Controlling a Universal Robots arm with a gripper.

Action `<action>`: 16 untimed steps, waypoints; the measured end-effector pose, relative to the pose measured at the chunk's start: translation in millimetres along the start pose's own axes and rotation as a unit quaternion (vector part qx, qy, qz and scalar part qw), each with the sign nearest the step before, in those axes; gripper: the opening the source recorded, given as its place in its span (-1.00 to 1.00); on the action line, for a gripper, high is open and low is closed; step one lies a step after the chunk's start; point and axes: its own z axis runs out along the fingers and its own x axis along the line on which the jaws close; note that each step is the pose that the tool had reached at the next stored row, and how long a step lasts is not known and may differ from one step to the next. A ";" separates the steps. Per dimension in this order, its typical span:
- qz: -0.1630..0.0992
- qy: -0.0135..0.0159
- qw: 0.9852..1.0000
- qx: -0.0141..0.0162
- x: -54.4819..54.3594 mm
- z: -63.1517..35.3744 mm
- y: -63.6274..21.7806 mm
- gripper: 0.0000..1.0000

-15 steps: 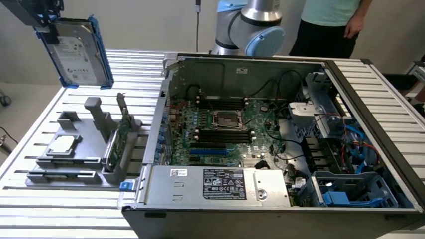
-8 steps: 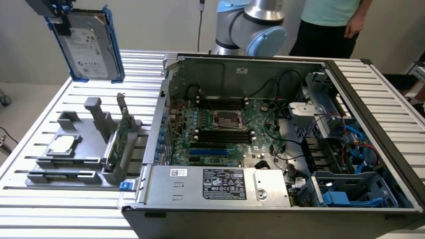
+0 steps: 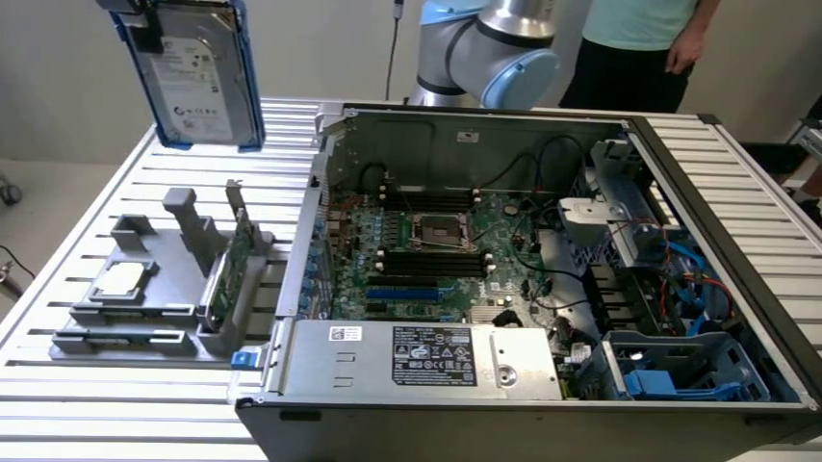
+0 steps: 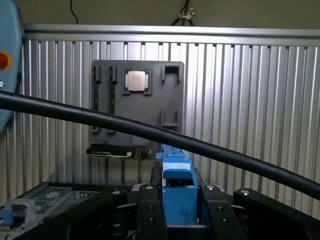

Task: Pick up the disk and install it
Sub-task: 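Pick up the disk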

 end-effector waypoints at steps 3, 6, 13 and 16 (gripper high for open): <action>0.000 0.000 1.000 -0.003 4.3 -6.0 -13.1 -0.36; 0.000 0.000 1.000 -0.005 9.3 -10.1 -26.4 -0.36; 0.000 0.000 1.000 -0.011 21.9 -16.6 -58.0 -0.36; 0.000 0.000 1.000 -0.013 27.2 -19.2 -71.3 -0.36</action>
